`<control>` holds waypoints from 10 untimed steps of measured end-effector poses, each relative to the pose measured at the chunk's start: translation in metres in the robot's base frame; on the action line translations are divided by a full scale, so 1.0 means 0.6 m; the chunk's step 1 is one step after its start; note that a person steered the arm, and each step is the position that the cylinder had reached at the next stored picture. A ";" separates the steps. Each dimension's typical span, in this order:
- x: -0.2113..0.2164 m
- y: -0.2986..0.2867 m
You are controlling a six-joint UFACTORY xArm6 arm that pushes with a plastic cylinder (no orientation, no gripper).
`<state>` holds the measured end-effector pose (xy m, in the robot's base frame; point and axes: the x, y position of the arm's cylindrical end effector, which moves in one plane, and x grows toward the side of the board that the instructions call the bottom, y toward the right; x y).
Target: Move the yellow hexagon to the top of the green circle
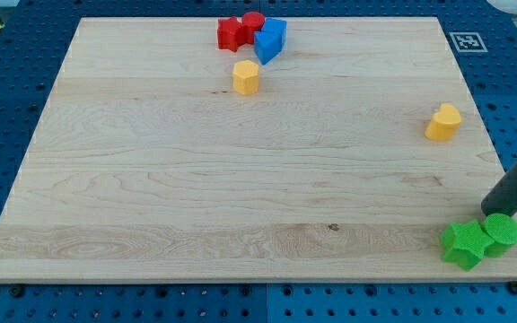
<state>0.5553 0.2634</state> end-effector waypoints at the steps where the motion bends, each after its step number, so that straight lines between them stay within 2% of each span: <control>1: -0.029 -0.021; 2: -0.078 -0.114; 4: -0.138 -0.413; 5: -0.202 -0.550; 6: -0.294 -0.610; 7: -0.379 -0.614; 8: -0.411 -0.588; 9: -0.391 -0.498; 10: -0.320 -0.377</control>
<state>0.3634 0.0370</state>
